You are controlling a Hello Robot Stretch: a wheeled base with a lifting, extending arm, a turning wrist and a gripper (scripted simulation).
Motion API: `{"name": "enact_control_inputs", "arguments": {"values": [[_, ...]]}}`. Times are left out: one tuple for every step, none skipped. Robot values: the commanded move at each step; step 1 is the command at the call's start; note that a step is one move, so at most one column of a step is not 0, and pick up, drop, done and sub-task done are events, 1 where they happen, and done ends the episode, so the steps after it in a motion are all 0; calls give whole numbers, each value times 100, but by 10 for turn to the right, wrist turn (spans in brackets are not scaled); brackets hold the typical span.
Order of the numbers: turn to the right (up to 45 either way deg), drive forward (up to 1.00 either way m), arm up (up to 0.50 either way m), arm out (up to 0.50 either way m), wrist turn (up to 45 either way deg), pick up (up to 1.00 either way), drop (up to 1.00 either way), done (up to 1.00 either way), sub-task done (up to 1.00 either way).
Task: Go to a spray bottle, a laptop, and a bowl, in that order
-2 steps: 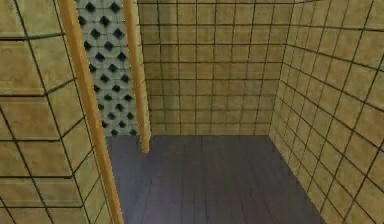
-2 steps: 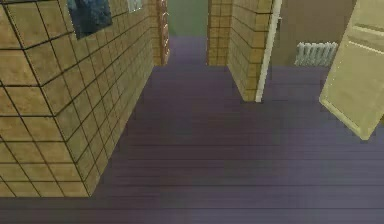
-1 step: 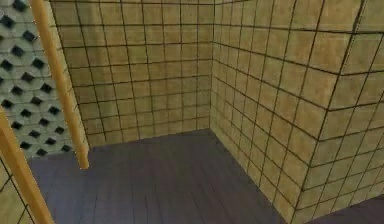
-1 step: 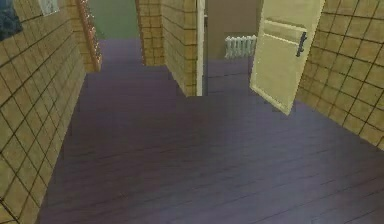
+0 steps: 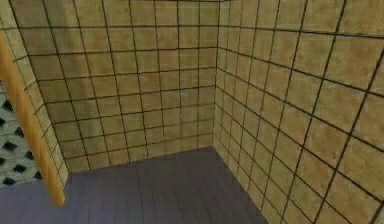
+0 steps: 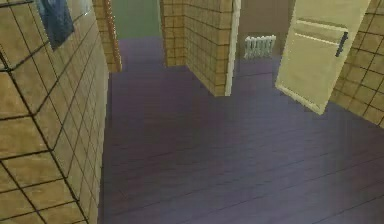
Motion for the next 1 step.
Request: {"name": "enact_control_inputs", "arguments": {"values": [[-150,0,0,0,0,0,0,0,0]]}}
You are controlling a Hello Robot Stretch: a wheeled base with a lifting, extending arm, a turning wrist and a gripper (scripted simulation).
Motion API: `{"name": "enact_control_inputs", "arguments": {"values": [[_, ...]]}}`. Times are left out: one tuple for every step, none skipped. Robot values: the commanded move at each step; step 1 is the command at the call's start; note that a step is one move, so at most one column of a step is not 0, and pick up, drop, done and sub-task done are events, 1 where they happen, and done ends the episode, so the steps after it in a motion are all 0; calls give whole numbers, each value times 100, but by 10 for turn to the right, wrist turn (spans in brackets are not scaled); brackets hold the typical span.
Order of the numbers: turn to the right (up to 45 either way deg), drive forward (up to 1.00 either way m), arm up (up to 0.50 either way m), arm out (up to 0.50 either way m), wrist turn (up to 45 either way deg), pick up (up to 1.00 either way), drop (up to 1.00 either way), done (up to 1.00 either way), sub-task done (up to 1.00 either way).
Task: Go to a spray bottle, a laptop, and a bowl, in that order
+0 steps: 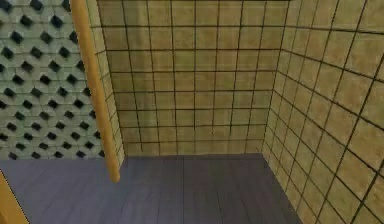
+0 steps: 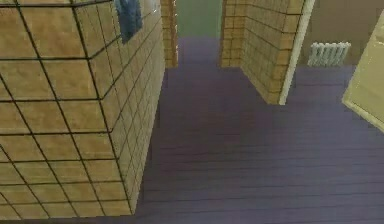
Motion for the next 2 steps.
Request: {"name": "enact_control_inputs", "arguments": {"values": [[0,75,0,0,0,0,0,0,0],[-450,0,0,0,0,0,0,0,0]]}}
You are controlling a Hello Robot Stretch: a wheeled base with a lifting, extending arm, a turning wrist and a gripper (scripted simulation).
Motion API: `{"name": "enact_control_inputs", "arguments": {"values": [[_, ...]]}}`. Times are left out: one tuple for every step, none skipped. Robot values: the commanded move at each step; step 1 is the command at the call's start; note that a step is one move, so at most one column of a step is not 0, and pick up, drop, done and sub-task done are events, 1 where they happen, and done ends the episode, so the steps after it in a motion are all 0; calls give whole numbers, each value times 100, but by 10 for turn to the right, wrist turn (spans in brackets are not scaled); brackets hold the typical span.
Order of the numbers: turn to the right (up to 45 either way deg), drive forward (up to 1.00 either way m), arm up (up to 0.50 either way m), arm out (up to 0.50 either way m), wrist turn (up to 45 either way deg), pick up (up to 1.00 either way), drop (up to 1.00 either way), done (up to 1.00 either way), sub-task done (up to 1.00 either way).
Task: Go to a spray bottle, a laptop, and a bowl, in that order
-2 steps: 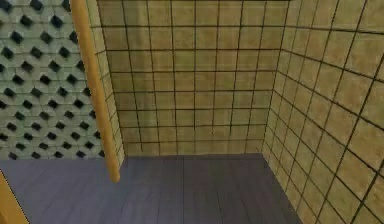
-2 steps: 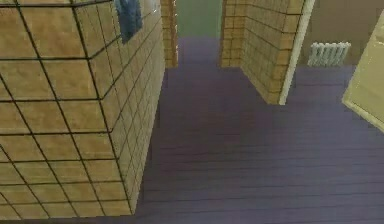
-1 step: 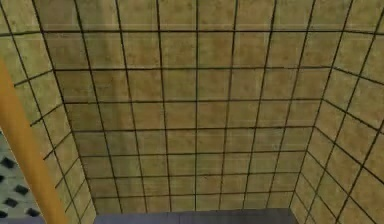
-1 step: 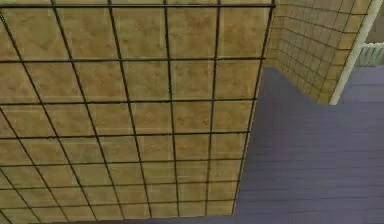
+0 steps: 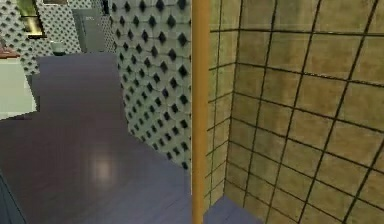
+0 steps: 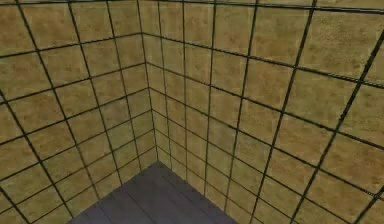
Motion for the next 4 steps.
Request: {"name": "enact_control_inputs", "arguments": {"values": [[-90,0,0,0,0,0,0,0,0],[0,75,0,0,0,0,0,0,0],[-300,0,0,0,0,0,0,0,0],[0,100,0,0,0,0,0,0,0]]}}
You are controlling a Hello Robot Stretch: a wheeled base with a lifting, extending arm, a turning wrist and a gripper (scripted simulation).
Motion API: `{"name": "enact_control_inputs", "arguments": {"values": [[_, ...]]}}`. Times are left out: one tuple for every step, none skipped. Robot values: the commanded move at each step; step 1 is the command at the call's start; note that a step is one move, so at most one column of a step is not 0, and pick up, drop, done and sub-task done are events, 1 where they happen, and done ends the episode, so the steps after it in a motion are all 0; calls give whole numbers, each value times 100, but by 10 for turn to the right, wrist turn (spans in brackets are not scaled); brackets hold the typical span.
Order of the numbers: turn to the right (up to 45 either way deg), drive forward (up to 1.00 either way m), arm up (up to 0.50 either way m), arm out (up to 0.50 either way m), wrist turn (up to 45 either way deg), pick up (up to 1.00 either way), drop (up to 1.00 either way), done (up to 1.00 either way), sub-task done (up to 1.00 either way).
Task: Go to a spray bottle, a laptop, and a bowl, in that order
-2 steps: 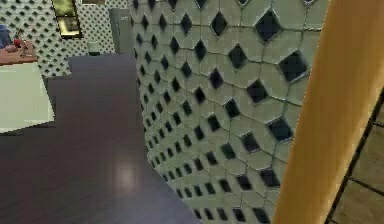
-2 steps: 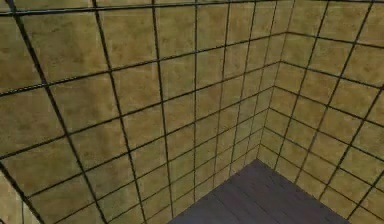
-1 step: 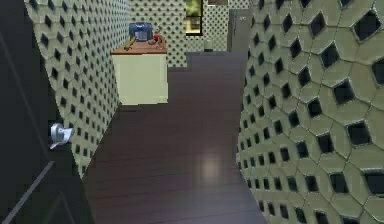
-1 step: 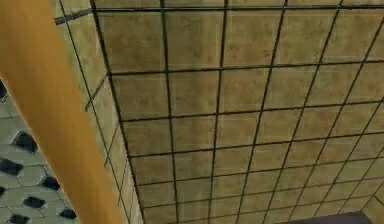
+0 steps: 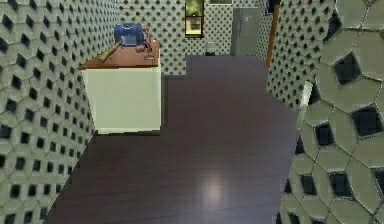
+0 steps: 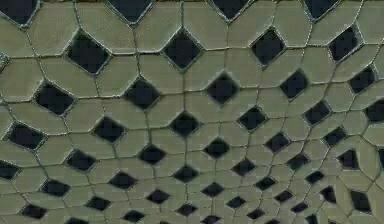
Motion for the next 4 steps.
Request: {"name": "enact_control_inputs", "arguments": {"values": [[0,100,0,0,0,0,0,0,0],[0,100,0,0,0,0,0,0,0],[0,35,0,0,0,0,0,0,0],[-60,0,0,0,0,0,0,0,0]]}}
